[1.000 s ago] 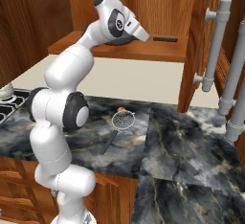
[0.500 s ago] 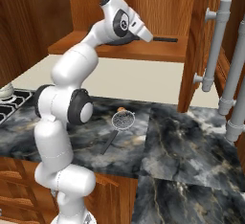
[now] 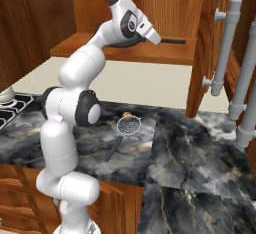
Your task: Pick the pan from the cabinet and place it on the stove. Then turn on the stove burner for the pan.
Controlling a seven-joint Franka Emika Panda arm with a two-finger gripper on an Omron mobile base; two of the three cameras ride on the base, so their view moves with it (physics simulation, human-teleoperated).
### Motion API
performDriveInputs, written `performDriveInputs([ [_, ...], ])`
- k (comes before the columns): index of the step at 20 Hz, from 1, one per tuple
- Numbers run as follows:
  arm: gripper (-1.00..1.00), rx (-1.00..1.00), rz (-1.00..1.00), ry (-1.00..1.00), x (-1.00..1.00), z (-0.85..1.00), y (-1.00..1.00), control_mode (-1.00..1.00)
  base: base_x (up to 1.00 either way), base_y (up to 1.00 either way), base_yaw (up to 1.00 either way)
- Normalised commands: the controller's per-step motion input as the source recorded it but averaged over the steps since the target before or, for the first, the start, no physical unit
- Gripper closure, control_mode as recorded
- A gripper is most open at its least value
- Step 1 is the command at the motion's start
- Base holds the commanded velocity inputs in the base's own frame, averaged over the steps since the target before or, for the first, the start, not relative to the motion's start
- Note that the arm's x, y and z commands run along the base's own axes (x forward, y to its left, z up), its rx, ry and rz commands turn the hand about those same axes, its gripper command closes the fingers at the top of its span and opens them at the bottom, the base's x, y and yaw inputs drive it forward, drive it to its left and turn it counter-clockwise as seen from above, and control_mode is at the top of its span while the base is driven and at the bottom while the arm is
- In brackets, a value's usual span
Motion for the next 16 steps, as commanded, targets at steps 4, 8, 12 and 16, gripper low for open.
performDriveInputs([
  [4, -1.00, 0.02, 0.00, 0.02, 0.22, -0.04, 0.00, -1.00, 0.00, 0.00, 0.00],
  [8, -1.00, 0.02, 0.00, 0.01, 0.14, -0.09, -0.01, -1.00, 0.00, 0.00, 0.00],
  [12, 1.00, 0.00, 0.00, 0.00, 0.00, -0.20, 0.00, -1.00, 0.00, 0.00, 0.00],
  [16, 1.00, 0.00, 0.00, 0.01, 0.00, -0.33, 0.00, -1.00, 0.00, 0.00, 0.00],
])
